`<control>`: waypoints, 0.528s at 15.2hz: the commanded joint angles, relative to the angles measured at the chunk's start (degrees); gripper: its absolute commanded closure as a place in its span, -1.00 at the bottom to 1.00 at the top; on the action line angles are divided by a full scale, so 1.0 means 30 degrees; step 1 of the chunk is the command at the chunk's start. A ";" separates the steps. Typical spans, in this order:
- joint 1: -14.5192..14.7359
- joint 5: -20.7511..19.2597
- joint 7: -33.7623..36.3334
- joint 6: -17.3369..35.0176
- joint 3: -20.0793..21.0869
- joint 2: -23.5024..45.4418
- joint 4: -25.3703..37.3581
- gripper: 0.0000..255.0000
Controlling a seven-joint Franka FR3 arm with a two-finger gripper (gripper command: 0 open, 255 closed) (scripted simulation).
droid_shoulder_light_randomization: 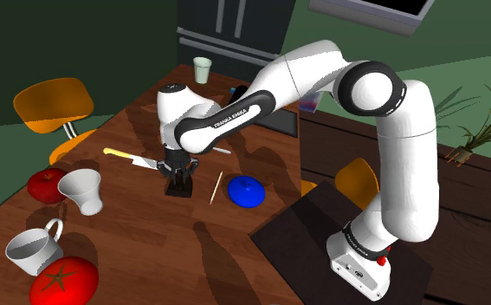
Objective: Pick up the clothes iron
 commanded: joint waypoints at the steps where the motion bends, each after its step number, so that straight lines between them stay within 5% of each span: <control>1: -0.0001 -0.0001 0.0000 -0.0003 -0.0002 0.0004 -0.0005 1.00; 8: -0.0225 0.0431 -0.0198 -0.1024 0.0332 -0.0929 0.0133 1.00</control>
